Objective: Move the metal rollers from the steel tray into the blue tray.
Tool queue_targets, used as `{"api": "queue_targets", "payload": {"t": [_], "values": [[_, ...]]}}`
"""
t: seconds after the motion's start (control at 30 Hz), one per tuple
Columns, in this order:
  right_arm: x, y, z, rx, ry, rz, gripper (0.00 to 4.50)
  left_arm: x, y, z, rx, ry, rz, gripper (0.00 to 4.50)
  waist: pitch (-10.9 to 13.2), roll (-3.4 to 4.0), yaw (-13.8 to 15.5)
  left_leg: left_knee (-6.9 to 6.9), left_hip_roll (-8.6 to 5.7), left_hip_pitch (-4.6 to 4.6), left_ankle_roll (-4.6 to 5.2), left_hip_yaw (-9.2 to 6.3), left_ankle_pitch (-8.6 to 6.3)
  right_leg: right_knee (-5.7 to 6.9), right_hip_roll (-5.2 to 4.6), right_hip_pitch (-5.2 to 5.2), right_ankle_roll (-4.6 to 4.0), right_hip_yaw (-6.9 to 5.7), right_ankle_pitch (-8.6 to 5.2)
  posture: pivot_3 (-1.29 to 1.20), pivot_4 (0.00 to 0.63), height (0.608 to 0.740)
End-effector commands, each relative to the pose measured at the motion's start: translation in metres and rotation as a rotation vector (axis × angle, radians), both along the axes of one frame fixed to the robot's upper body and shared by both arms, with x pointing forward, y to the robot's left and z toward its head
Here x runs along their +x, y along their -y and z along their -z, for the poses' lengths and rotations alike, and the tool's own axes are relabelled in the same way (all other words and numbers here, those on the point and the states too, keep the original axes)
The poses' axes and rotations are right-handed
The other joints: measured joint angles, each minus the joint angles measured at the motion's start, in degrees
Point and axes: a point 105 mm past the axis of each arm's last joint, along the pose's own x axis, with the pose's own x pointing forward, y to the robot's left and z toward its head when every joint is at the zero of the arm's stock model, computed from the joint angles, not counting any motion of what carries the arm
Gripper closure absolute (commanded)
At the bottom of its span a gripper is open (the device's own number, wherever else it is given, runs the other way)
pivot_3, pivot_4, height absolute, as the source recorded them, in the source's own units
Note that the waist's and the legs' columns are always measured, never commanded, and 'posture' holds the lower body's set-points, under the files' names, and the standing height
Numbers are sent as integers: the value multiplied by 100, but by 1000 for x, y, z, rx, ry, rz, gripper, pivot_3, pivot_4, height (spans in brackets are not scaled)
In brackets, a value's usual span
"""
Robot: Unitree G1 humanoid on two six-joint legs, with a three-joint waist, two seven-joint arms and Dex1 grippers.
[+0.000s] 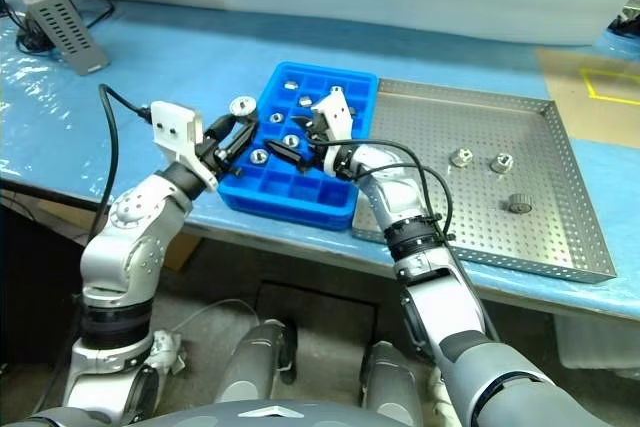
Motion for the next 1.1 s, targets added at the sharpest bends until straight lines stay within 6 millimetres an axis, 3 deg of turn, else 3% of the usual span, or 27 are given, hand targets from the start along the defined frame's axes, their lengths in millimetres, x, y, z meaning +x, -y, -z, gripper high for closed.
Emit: {"api": "queue_targets", "payload": {"t": [0.03, 0.27, 0.4, 0.63, 0.67, 0.83, 0.93, 1.1], "values": [[1, -6, -21, 43, 58, -29, 77, -21, 8, -2, 27, 6, 98, 2888, 0, 0, -2, -23, -1, 17, -22, 1, 14, 1, 0, 4, 0, 4, 0, 182, 150, 740], [8, 4, -28, 35, 85, 14, 77, -27, -2, 37, 139, -136, 128, 2888, 0, -2, 4, -195, 15, 72, -149, 4, 106, -4, 22, -18, 4, -5, 0, 146, 150, 740], [8, 10, -27, 26, 91, 27, 77, -18, -9, 47, 175, -162, 71, 2888, -1, -1, -41, -196, 81, 72, -163, 1, 127, -22, 92, -20, 3, -5, 0, 132, 150, 740], [8, 15, -25, 21, 93, 45, 77, -10, -17, 71, 254, -251, -12, 2888, -1, -1, -67, -208, 118, 76, -172, 2, 132, -24, 131, -29, 2, -4, -1, 121, 150, 740], [8, 15, -25, 21, 93, 46, 77, -10, -18, 72, 254, -254, -17, 2182, -1, -1, -67, -211, 119, 82, -174, 4, 133, -24, 132, -27, 1, -3, -1, 121, 150, 740], [8, 20, -27, 24, 101, 67, 77, -1, -20, 56, 230, -218, -37, 698, 0, -1, -56, -219, 124, 113, -185, 9, 139, -23, 136, -5, -1, 3, -2, 82, 150, 740], [8, 32, -31, 35, 111, 106, 77, 7, -11, 38, 157, -182, 19, 698, 0, -1, -55, -222, 124, 118, -194, 10, 144, -23, 141, -1, -1, 8, -1, 19, 150, 740], [5, 69, -36, 30, 126, 259, 77, 14, 29, 10, 61, -90, 241, 698, -1, -2, -100, -221, 118, 120, -213, 18, 156, -24, 146, 0, -2, 31, -1, -120, 150, 740]]}}
